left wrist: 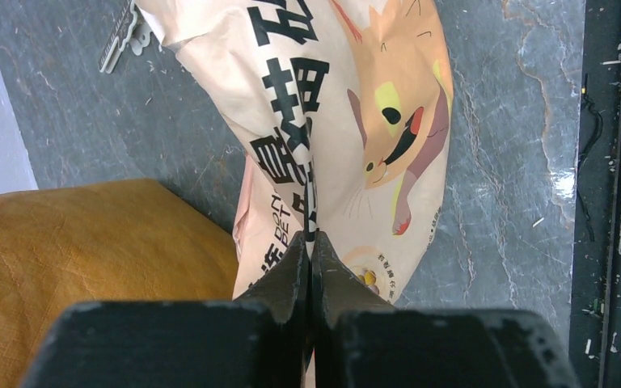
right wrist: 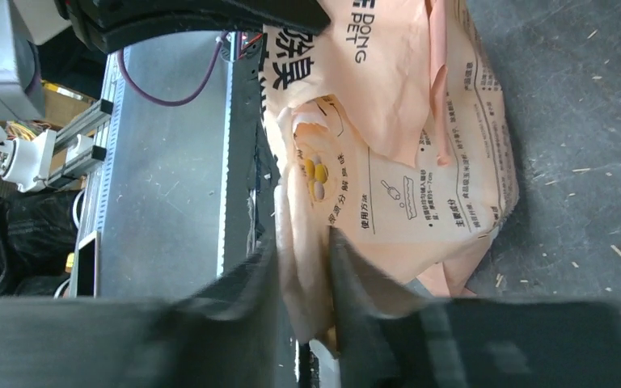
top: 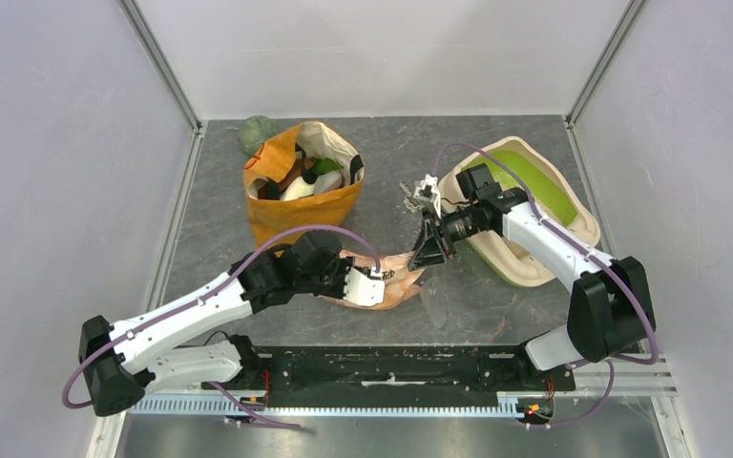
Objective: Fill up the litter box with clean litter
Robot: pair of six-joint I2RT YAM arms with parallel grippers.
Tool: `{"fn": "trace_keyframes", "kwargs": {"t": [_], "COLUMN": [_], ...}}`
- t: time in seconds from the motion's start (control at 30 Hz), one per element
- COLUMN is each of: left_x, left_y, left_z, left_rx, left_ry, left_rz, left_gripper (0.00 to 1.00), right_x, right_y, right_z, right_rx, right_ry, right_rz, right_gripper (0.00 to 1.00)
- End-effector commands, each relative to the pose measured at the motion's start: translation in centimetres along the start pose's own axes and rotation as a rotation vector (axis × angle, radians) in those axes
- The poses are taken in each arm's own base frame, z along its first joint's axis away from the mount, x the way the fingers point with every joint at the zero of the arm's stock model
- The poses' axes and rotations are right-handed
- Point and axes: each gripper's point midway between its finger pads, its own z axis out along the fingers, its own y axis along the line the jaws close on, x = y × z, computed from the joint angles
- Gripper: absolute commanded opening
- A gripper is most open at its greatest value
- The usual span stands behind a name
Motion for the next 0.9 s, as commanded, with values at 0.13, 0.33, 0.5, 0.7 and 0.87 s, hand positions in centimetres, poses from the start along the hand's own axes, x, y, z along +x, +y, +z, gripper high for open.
{"fn": "trace_keyframes", "kwargs": {"t": [0.13,0.33,0.5,0.7,0.87], "left_x": [0.8,1.1,0.9,0.4,0.2], "left_y": [0.4,-0.7,-0.9,-0.8,-0.7], "left_z": [-1.3,-2.4,-2.3,-2.1,-2.0], "left_rx": [-0.044,-0.023,-0.007,0.0,-0.005], "left_ry": [0.038,0.023,0.017,-0.005,-0.016], "left_rz": [-0.044,-0.023,-0.024,-0.027,-0.026], "left_gripper": [0.02,0.02,0.02,0.02,0.02], "right_x": [-1.7,1.1,-1.6,-4.9,-4.8], "right_y": [1.2,0.3,1.2,1.5,2.6], "right_z": [-0.9,-1.5,-2.8,-7.0,-6.6], "right_rx": [-0.045,-0.063,-0.083,0.158,0.298], "right_ry": [0.026,0.191,0.205,0.021,-0.058], "right_rz": [0.191,0.379,0.379,-0.103,-0.565], "right_gripper": [0.0,0.0,0.43,0.61,0.73]}}
